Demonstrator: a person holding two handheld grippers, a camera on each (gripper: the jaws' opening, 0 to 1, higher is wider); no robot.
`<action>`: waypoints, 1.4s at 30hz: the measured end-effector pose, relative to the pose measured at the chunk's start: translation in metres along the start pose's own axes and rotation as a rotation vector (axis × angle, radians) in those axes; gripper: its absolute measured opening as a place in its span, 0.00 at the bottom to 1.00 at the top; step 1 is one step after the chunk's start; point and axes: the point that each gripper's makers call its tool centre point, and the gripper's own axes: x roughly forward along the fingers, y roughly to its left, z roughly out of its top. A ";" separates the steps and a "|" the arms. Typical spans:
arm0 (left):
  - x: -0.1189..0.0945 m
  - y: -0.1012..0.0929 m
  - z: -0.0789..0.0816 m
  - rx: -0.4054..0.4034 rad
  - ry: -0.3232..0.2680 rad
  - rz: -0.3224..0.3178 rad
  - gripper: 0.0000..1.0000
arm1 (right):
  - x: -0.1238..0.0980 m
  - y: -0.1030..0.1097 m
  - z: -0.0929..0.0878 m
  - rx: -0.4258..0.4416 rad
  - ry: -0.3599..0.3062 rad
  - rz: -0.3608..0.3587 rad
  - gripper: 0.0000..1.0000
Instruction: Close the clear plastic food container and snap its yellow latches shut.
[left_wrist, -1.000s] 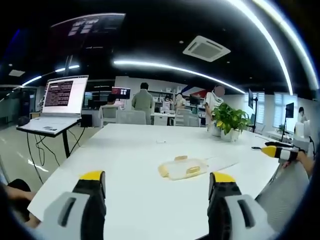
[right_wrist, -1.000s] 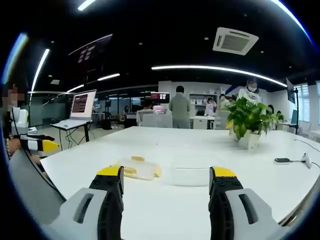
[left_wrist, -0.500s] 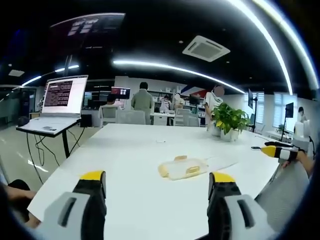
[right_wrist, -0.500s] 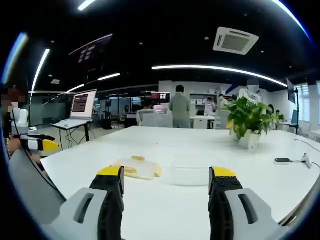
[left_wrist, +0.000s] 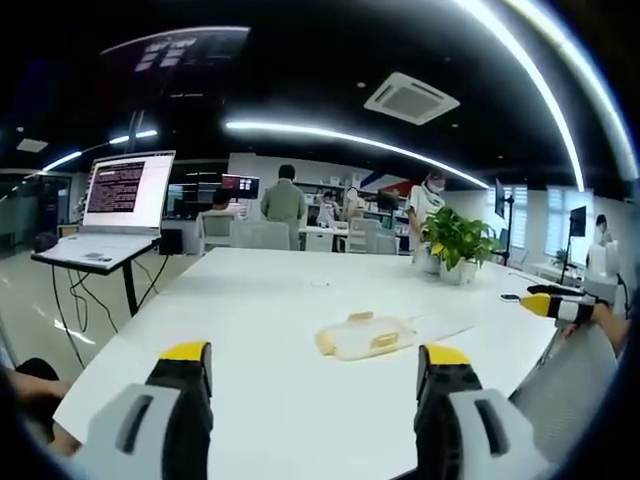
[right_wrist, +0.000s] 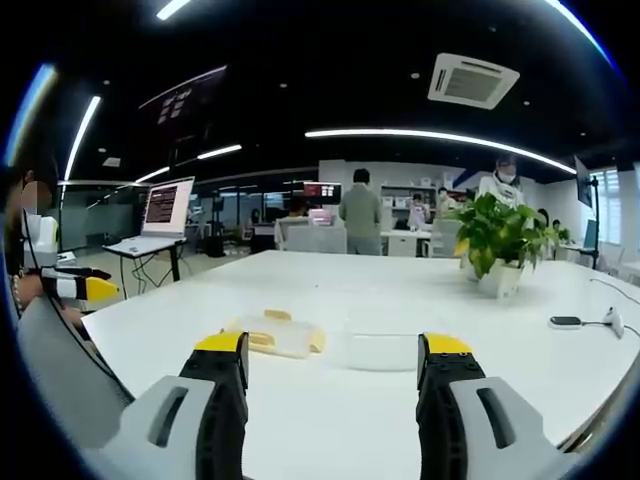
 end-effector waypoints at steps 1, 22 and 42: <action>0.000 0.000 0.000 0.001 -0.001 -0.002 0.80 | 0.000 0.000 0.000 0.000 0.001 0.000 0.66; 0.000 -0.001 0.000 0.000 0.000 -0.002 0.80 | 0.000 0.000 -0.001 -0.002 0.003 0.001 0.66; 0.002 0.003 -0.008 0.061 0.083 0.043 0.92 | 0.012 0.005 -0.014 0.045 0.162 0.154 0.65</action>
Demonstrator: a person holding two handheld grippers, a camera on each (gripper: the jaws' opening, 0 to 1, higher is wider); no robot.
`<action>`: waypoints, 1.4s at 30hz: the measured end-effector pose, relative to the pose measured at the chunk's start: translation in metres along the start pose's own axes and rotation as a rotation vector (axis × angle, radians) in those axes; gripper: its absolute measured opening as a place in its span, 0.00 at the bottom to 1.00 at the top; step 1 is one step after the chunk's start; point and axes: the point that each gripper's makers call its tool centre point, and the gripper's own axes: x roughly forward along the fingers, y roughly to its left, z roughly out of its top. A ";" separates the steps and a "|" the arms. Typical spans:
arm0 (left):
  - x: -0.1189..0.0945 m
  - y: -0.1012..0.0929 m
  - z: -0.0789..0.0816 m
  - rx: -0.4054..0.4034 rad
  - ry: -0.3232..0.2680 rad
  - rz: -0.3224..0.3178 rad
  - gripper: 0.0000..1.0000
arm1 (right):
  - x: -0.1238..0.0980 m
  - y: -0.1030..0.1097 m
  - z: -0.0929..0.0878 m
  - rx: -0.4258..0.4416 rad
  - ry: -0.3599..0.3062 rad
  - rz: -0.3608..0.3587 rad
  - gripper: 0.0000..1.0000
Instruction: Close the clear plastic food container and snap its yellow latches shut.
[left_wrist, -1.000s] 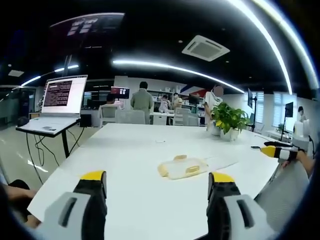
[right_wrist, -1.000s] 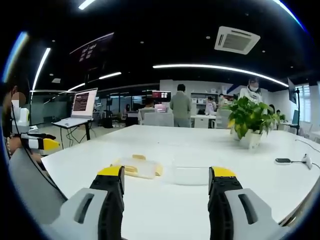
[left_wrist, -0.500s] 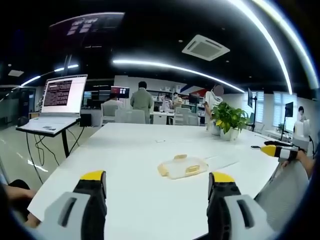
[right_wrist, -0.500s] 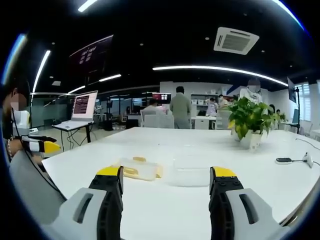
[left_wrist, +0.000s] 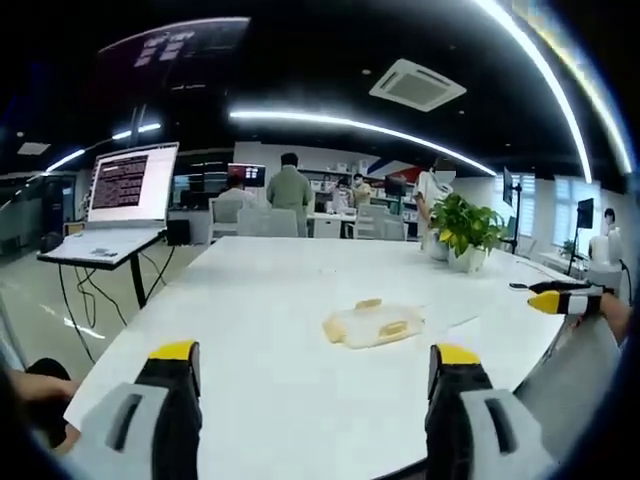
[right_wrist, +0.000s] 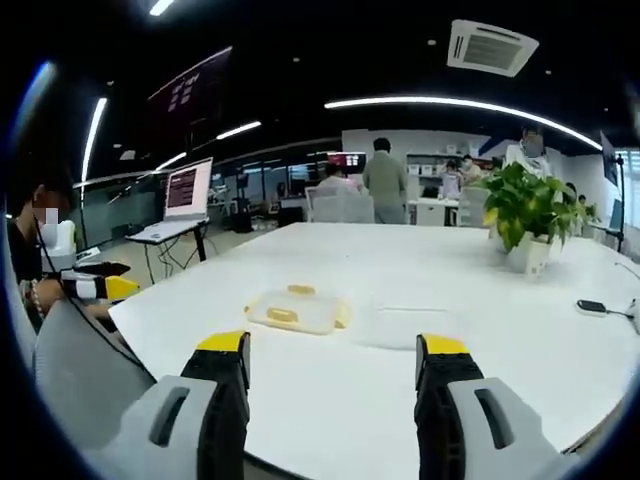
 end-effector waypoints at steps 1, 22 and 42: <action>0.001 0.001 -0.003 0.020 0.026 0.010 0.92 | 0.003 -0.005 0.000 -0.006 0.025 0.007 0.65; 0.072 0.027 0.020 0.461 0.176 -0.040 0.98 | 0.095 -0.033 0.011 -0.587 0.253 0.185 0.60; 0.207 -0.014 -0.002 0.980 0.290 -0.371 0.96 | 0.181 -0.027 0.000 -1.072 0.420 0.448 0.55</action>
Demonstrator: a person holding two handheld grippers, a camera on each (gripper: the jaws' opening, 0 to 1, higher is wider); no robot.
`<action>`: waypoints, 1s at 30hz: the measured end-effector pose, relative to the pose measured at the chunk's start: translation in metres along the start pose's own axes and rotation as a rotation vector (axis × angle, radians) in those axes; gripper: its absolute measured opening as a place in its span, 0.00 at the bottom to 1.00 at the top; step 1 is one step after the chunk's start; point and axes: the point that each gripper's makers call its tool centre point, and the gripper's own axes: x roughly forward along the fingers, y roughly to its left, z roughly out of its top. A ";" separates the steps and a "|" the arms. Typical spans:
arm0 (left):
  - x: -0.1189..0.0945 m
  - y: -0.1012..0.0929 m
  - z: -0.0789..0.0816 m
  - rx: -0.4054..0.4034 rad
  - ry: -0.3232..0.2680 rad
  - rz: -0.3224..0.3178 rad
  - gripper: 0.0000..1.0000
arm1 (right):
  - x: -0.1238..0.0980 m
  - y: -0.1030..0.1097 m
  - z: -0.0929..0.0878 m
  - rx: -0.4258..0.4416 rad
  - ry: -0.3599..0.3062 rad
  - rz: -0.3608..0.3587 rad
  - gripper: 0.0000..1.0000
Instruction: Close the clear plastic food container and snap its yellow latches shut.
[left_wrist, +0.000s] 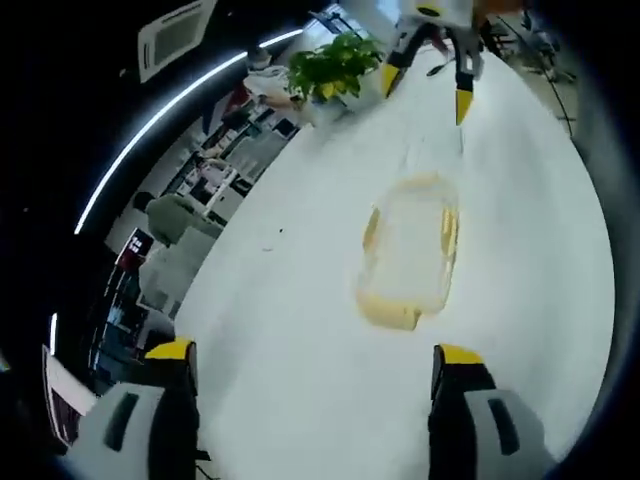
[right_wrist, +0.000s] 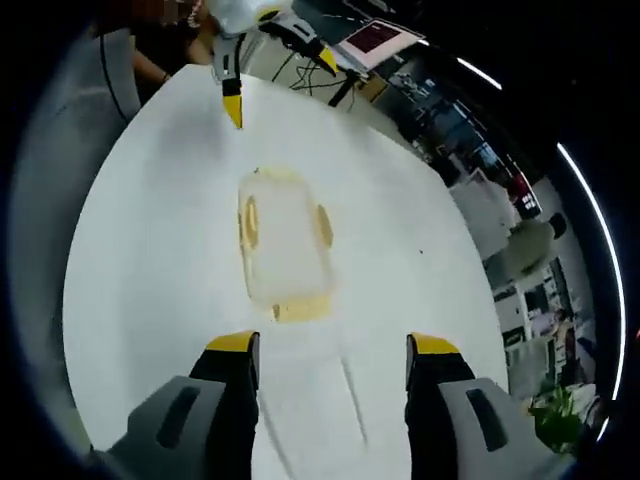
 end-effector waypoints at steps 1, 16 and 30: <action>0.006 -0.002 0.001 -0.017 0.003 -0.028 0.96 | 0.006 -0.005 0.002 -0.012 -0.002 0.001 0.53; 0.064 -0.025 -0.013 0.028 0.143 -0.339 0.88 | 0.070 0.016 -0.004 -0.124 0.075 0.318 0.54; 0.082 -0.047 -0.008 0.013 0.153 -0.552 0.79 | 0.092 0.033 -0.016 -0.061 0.147 0.535 0.50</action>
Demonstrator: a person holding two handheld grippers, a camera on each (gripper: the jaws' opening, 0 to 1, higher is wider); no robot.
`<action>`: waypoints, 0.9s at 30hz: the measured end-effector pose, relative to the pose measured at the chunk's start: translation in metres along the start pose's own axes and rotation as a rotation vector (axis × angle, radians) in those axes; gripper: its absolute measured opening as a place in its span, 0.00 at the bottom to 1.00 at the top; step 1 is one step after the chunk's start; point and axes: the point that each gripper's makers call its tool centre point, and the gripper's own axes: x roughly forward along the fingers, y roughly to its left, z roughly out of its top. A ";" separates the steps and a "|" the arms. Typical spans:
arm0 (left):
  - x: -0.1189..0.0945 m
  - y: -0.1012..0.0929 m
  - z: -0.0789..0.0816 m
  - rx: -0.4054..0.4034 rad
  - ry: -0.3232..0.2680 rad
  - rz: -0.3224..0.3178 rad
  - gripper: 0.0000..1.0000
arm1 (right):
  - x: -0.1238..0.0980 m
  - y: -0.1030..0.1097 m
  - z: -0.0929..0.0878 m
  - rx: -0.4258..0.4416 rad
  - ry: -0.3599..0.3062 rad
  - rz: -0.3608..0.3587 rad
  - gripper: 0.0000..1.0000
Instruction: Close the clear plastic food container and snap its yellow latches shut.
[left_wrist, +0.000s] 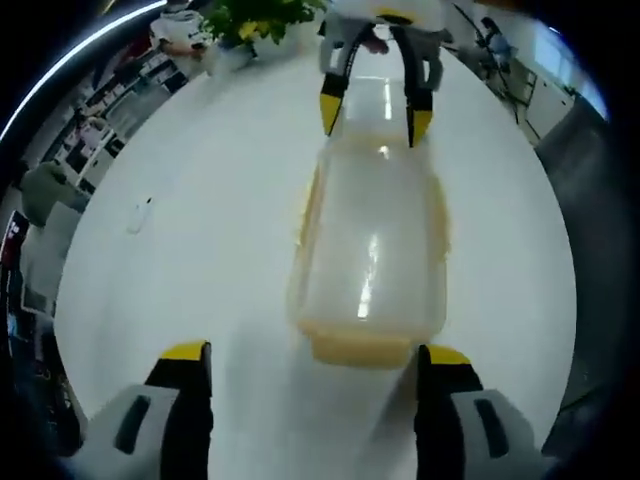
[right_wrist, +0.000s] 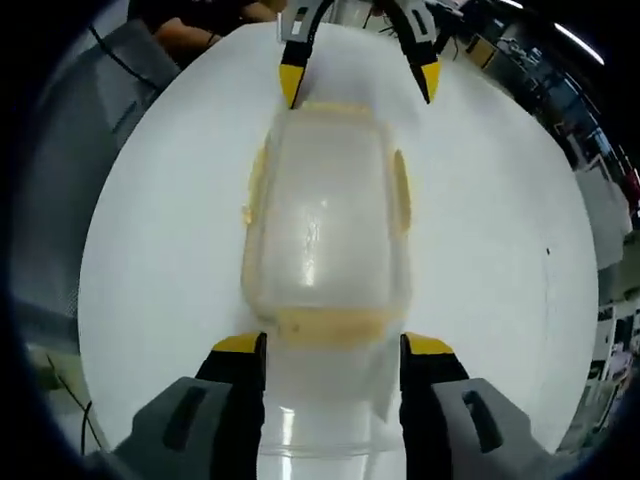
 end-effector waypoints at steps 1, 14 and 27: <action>0.002 -0.001 0.001 0.005 -0.006 -0.006 0.77 | 0.001 0.002 -0.001 0.003 0.006 0.018 0.49; 0.006 -0.019 0.002 -0.035 0.001 -0.182 0.51 | 0.003 0.009 0.000 0.034 0.020 0.101 0.42; 0.008 -0.025 0.007 0.005 0.002 -0.205 0.34 | 0.002 0.011 0.005 0.071 0.034 0.089 0.41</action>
